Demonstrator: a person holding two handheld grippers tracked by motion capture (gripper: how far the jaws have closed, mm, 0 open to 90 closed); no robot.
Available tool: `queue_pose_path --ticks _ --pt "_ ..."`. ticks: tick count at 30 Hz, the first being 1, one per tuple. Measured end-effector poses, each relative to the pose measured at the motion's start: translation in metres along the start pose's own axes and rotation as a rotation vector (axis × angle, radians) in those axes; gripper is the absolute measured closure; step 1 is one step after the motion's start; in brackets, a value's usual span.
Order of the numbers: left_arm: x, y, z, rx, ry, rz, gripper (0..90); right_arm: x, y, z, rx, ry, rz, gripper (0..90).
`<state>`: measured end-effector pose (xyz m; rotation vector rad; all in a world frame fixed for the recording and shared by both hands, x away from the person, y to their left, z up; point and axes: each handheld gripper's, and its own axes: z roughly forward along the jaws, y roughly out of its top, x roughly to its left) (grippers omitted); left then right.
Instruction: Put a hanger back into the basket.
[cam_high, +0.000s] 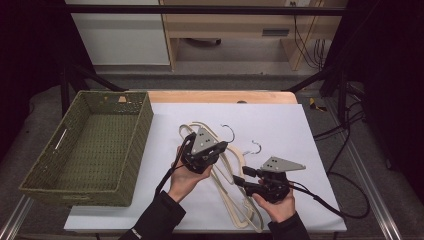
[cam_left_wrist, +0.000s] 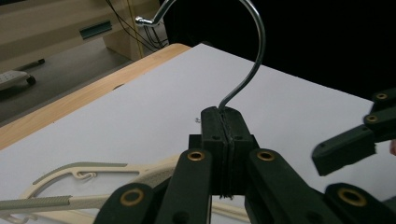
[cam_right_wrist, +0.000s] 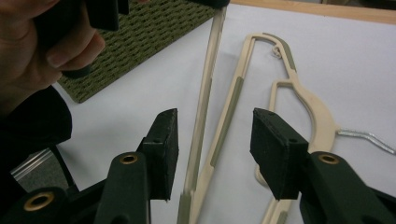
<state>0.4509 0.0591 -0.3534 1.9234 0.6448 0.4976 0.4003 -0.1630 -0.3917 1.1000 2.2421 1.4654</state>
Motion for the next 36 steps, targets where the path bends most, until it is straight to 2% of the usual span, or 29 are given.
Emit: queue_pose_path --ticks 3,5,6,8,9,10,11,12,16,17,20,22,24,25,26,27,28,29,31,36 --pt "-0.006 0.001 -0.006 -0.001 -0.003 0.005 89.0 0.006 0.011 0.006 -0.001 0.001 -0.015 61.2" --pt "-0.007 0.001 -0.007 -0.005 -0.006 0.001 89.0 0.007 0.012 0.008 0.002 0.003 -0.017 62.2" --pt "-0.01 0.002 -0.01 -0.005 -0.007 0.003 89.0 0.009 0.016 0.014 0.017 -0.006 -0.022 66.7" --pt "-0.012 0.002 -0.011 -0.007 -0.008 0.005 89.0 0.01 0.017 0.016 0.025 -0.007 -0.03 67.4" --pt "-0.013 0.002 -0.012 -0.005 -0.009 0.009 89.0 0.011 0.018 0.018 0.025 -0.006 -0.033 70.6" --pt "-0.016 0.001 -0.013 -0.001 0.011 0.024 88.9 0.012 0.019 0.021 0.026 0.012 -0.026 77.3" --pt "-0.016 0.001 -0.013 -0.001 0.011 0.024 88.9 0.012 0.019 0.021 0.026 0.012 -0.026 77.3" --pt "-0.016 0.0 -0.014 -0.002 0.013 0.024 88.8 0.012 0.02 0.023 0.035 0.013 -0.033 84.0" --pt "-0.013 -0.002 -0.018 -0.007 -0.006 0.021 87.9 0.011 0.02 0.023 0.043 0.007 -0.021 86.3" --pt "-0.012 -0.002 -0.021 -0.017 -0.012 0.017 86.1 0.011 0.02 0.024 0.042 0.011 -0.024 86.5" --pt "-0.005 -0.001 -0.031 -0.001 -0.025 0.016 65.3 0.011 0.02 0.025 0.061 0.006 -0.04 86.7" --pt "0.002 -0.003 -0.043 -0.026 -0.023 0.006 56.9 0.009 0.019 0.026 0.08 0.02 -0.048 86.7" --pt "0.01 -0.006 -0.055 -0.036 -0.048 -0.015 45.3 0.008 0.021 0.026 0.087 0.058 -0.064 86.7" --pt "0.015 -0.008 -0.06 -0.022 -0.062 -0.017 41.4 0.008 0.021 0.025 0.083 0.077 -0.07 86.7" --pt "0.021 -0.012 -0.068 0.005 -0.081 -0.01 34.4 0.007 0.023 0.024 0.081 0.123 -0.076 86.7" --pt "0.021 -0.012 -0.068 0.005 -0.081 -0.01 31.4 0.007 0.023 0.024 0.081 0.123 -0.076 86.7" --pt "0.025 -0.019 -0.077 0.026 -0.091 -0.008 29.3 0.007 0.025 0.022 0.074 0.162 -0.081 86.7" --pt "0.025 -0.019 -0.077 0.026 -0.091 -0.008 28.1 0.008 0.025 0.021 0.074 0.175 -0.084 86.7" --pt "0.028 -0.028 -0.083 0.044 -0.121 -0.009 26.7 0.009 0.026 0.021 0.076 0.184 -0.094 86.7" --pt "0.029 -0.045 -0.082 0.115 -0.133 0.027 26.3 0.016 0.026 0.023 0.094 0.244 -0.128 86.7"
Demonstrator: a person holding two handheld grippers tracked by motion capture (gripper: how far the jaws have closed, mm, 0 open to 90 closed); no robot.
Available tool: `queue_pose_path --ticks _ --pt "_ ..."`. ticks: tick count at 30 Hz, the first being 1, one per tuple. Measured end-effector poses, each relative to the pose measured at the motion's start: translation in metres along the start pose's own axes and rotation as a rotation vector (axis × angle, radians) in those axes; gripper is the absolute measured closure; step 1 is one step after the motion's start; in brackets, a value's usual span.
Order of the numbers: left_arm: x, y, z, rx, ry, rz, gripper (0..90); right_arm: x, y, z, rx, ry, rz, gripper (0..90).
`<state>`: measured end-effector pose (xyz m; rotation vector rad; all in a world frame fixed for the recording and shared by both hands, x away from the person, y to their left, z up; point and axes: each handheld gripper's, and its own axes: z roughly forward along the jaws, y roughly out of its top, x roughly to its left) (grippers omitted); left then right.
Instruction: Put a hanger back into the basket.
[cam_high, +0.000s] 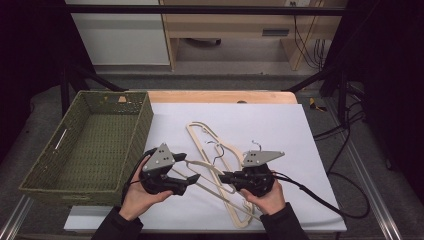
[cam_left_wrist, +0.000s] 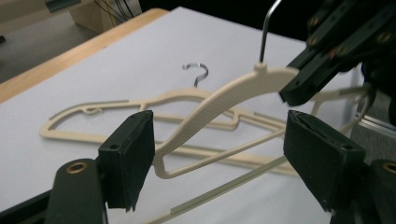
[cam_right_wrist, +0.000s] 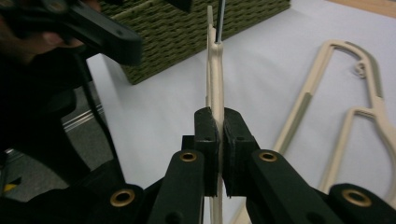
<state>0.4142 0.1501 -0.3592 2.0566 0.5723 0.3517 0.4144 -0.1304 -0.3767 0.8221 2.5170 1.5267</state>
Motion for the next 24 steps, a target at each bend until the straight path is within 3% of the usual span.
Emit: queue_pose_path --ticks 1,6,10,15,20,24 --pt "0.0 -0.003 0.001 0.008 -0.003 0.003 29.1 0.001 0.0 0.0 0.005 0.032 -0.005 86.7" --pt "0.0 -0.01 0.008 0.028 -0.008 0.034 37.9 0.004 -0.002 0.002 0.031 0.057 -0.018 86.7" --pt "-0.005 -0.012 0.014 0.055 -0.013 0.076 48.6 0.007 -0.002 0.007 0.062 0.104 -0.031 86.7" --pt "-0.011 -0.013 0.019 0.101 -0.023 0.141 59.6 0.01 -0.002 0.011 0.079 0.128 -0.043 86.7" --pt "-0.014 -0.015 0.019 0.134 -0.006 0.187 66.6 0.01 -0.003 0.011 0.084 0.116 -0.058 85.7" --pt "-0.018 -0.014 0.016 0.143 -0.013 0.194 73.7 0.011 -0.002 0.007 0.042 0.049 -0.083 79.3"
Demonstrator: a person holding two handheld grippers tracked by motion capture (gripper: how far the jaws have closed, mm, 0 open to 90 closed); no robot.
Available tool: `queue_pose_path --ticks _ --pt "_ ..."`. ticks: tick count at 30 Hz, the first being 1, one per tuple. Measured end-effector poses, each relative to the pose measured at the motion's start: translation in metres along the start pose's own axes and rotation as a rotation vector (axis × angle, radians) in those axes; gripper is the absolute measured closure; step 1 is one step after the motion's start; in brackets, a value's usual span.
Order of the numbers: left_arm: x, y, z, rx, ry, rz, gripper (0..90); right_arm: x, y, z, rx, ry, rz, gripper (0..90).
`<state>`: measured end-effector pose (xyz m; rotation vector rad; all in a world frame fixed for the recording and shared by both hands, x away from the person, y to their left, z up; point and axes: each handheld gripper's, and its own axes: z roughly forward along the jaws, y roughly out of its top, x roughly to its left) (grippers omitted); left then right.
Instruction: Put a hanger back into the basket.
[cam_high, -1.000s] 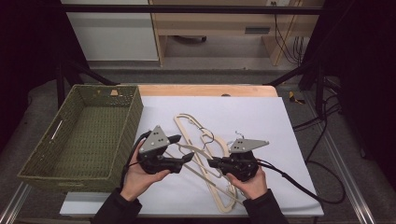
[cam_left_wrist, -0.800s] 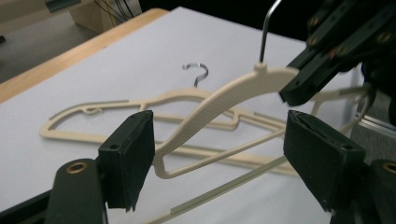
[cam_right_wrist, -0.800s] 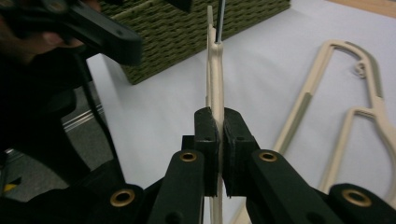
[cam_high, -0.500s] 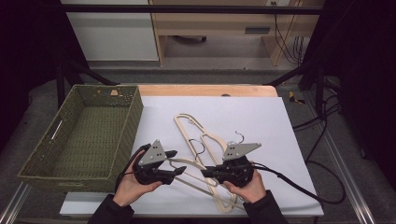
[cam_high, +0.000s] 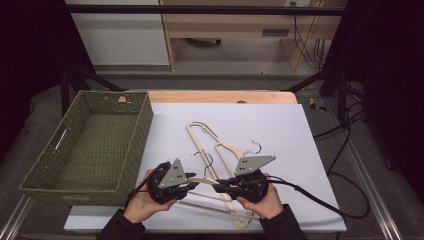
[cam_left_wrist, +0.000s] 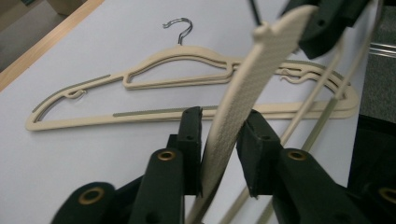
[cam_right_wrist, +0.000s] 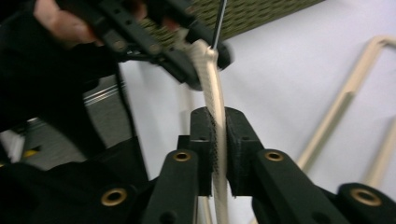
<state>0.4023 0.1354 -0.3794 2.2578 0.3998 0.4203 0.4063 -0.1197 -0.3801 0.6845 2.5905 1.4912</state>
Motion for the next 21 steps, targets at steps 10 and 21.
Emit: queue_pose_path --ticks 10,21 --pt "-0.006 0.0 0.001 0.002 -0.08 -0.045 82.1 0.002 -0.001 -0.003 -0.06 -0.111 -0.052 62.4" --pt "-0.008 0.003 -0.009 -0.061 -0.068 -0.111 86.0 -0.002 -0.004 -0.023 -0.111 -0.187 -0.036 46.2"
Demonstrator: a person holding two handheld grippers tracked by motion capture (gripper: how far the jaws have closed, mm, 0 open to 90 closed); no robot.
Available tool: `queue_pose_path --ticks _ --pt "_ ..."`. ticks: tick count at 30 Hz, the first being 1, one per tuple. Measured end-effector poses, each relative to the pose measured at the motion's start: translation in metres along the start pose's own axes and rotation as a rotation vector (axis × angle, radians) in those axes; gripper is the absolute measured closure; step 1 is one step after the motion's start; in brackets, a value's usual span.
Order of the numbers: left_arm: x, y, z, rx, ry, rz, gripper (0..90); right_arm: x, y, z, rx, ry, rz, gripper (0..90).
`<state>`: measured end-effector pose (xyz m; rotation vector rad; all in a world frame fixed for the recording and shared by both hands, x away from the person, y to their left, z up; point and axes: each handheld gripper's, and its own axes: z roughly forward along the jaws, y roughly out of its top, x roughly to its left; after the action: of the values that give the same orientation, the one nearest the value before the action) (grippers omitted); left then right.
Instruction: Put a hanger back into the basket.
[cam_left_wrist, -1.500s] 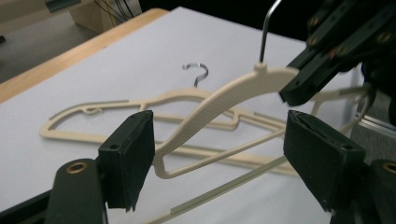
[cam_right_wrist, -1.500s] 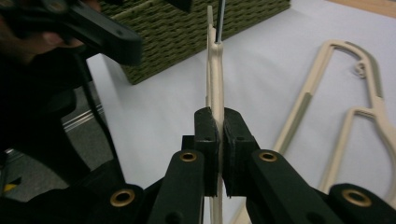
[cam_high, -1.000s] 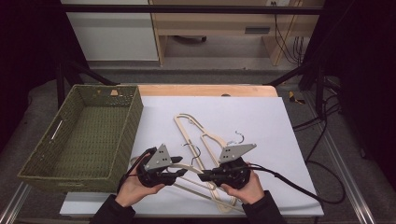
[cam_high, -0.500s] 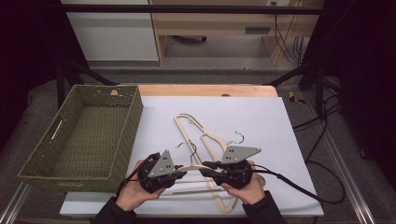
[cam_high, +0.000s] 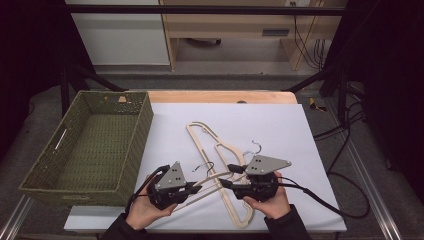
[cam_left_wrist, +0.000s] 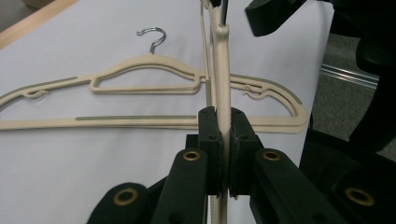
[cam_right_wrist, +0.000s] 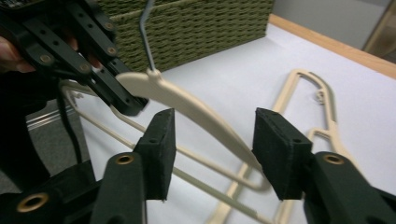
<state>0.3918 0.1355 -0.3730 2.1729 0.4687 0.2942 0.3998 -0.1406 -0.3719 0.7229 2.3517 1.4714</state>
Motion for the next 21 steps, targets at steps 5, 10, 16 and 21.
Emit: queue_pose_path --ticks 5,10,16,21 --pt "0.003 0.002 -0.009 -0.025 0.058 -0.026 86.0 -0.011 -0.006 -0.016 -0.041 -0.075 0.044 27.8" --pt "0.007 0.008 -0.025 -0.062 0.098 -0.039 85.9 -0.022 -0.012 -0.03 -0.067 -0.137 0.086 16.0" --pt "0.013 0.022 -0.055 -0.111 0.134 -0.033 85.9 -0.03 -0.02 -0.041 -0.09 -0.174 0.134 13.4" --pt "0.021 0.037 -0.079 -0.127 0.166 -0.013 85.9 -0.033 -0.026 -0.047 -0.092 -0.201 0.157 11.0"
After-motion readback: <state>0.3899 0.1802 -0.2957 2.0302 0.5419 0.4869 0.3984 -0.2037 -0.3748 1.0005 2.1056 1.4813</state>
